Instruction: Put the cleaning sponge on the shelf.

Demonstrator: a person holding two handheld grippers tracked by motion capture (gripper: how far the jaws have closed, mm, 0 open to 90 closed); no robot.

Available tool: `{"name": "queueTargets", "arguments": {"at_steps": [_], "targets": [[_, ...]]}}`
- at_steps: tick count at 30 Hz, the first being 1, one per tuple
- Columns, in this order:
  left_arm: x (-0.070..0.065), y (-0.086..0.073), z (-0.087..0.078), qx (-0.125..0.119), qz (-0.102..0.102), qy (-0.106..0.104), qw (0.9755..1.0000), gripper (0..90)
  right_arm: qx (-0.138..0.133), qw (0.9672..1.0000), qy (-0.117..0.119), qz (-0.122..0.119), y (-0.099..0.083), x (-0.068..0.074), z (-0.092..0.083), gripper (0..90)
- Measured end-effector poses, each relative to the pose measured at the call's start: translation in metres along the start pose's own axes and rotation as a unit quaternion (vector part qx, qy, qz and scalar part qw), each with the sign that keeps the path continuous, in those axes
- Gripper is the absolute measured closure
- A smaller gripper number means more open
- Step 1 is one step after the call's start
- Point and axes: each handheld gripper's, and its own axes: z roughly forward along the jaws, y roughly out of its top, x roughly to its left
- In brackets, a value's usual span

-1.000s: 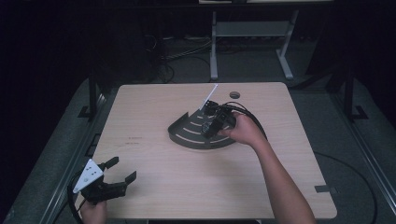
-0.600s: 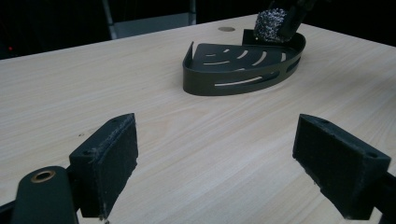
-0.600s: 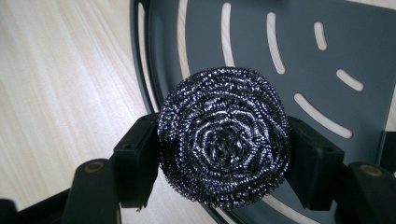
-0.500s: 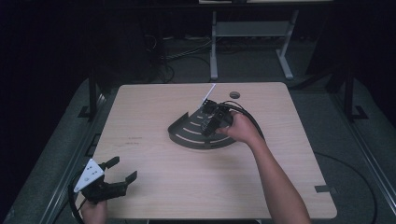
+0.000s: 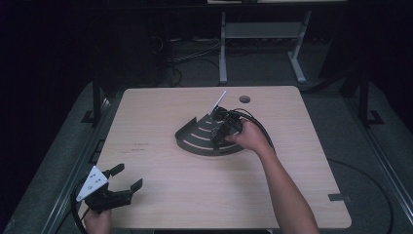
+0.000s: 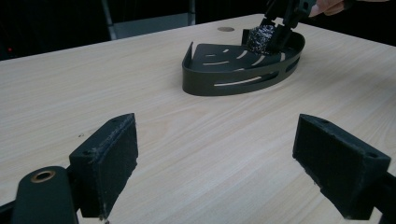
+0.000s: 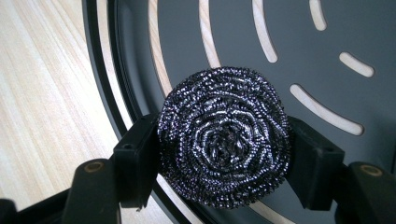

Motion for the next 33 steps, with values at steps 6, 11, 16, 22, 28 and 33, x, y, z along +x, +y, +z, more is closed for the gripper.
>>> {"name": "queueTargets", "arguments": {"at_steps": [6,11,16,22,28,33], "targets": [[0.000,0.000,0.000,-0.001,0.001,0.001,1.0000,13.5,0.001,1.0000,0.000,0.002,0.000,0.000,0.004,33.1],[0.000,0.000,0.000,0.000,0.000,0.000,1.0000,13.5,0.003,0.9999,-0.003,0.010,-0.003,-0.002,0.010,33.1],[0.000,0.000,0.000,0.000,0.001,0.001,1.0000,13.5,0.004,0.9998,-0.003,0.021,-0.007,-0.006,0.015,33.1],[0.000,0.000,0.000,0.000,0.001,0.001,1.0000,13.5,-0.002,0.9996,-0.005,0.027,-0.007,-0.009,0.016,33.1],[0.000,0.000,-0.001,0.000,0.001,0.000,1.0000,13.5,-0.006,0.9993,-0.005,0.036,-0.009,-0.011,0.021,33.0],[0.000,0.000,-0.002,-0.001,0.000,0.001,1.0000,13.5,-0.002,0.9992,-0.006,0.040,-0.010,-0.012,0.025,32.9]]}}
